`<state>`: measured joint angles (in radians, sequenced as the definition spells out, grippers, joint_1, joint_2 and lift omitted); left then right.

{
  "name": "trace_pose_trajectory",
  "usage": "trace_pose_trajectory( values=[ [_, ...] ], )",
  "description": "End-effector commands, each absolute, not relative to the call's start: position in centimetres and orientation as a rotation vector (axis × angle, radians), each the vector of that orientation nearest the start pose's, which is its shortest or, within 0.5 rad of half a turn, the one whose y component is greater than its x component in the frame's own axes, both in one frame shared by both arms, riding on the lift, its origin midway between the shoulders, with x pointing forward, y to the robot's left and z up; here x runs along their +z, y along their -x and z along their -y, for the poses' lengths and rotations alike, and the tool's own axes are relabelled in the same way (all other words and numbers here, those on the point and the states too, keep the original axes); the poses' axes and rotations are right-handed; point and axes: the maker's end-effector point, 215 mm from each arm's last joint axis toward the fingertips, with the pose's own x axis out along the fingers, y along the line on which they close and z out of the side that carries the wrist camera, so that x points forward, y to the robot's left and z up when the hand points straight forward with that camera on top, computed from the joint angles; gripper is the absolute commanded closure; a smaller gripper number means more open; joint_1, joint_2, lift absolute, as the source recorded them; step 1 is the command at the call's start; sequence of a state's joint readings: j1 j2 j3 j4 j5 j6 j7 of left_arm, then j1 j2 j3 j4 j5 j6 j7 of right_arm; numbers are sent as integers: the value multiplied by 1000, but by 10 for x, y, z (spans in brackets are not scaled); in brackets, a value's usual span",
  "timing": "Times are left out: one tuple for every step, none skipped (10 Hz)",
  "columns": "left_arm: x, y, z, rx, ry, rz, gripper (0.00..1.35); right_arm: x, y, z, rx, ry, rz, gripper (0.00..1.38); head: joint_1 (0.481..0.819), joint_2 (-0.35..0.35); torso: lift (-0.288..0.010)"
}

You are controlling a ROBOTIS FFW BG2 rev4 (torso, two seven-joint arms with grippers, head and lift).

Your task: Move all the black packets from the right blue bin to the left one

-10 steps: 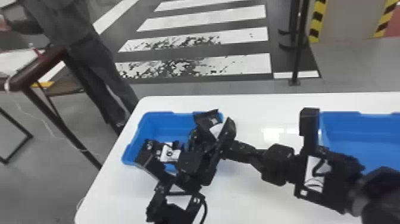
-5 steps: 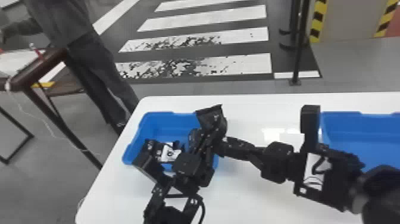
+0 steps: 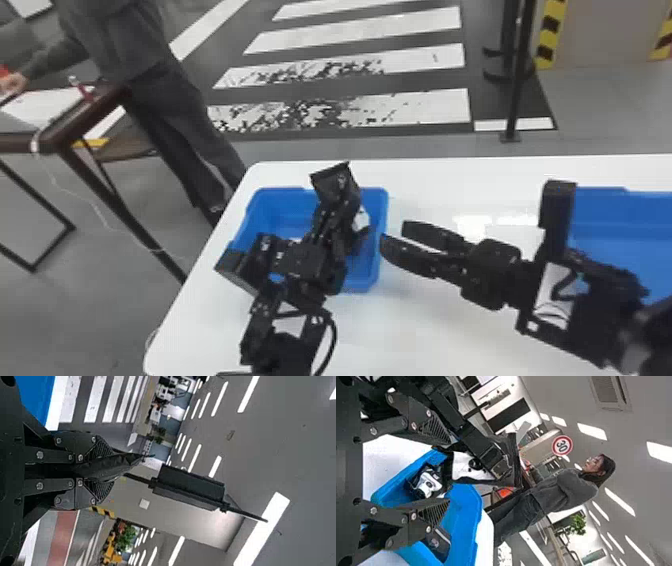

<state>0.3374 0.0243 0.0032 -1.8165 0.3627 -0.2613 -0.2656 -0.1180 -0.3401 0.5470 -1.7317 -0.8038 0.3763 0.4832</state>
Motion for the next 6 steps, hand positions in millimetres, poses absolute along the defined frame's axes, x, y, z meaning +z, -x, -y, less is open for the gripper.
trace_pose_trajectory(
  values=[
    [-306, -502, -233, -142, 196, 216, 1217, -329, -450, -58, 1090, -477, -316, -1, 695, 327, -140],
    [-325, -518, -248, -98, 123, 193, 1217, -326, -456, -47, 1066, -481, -302, 78, 695, 330, -140],
    [-339, -528, -267, -42, 27, 177, 1217, -323, -462, -39, 1047, -486, -289, 99, 695, 331, -140],
    [-344, -530, -293, 28, -129, 162, 1217, -321, -467, -31, 1032, -486, -279, 98, 695, 332, -140],
    [-363, -526, -303, 65, -102, 119, 1030, -316, -473, -21, 1014, -478, -252, 94, 695, 342, -140],
    [-375, -519, -303, 80, -21, 103, 387, -309, -481, -10, 992, -460, -212, 82, 695, 349, -140]
  ],
)
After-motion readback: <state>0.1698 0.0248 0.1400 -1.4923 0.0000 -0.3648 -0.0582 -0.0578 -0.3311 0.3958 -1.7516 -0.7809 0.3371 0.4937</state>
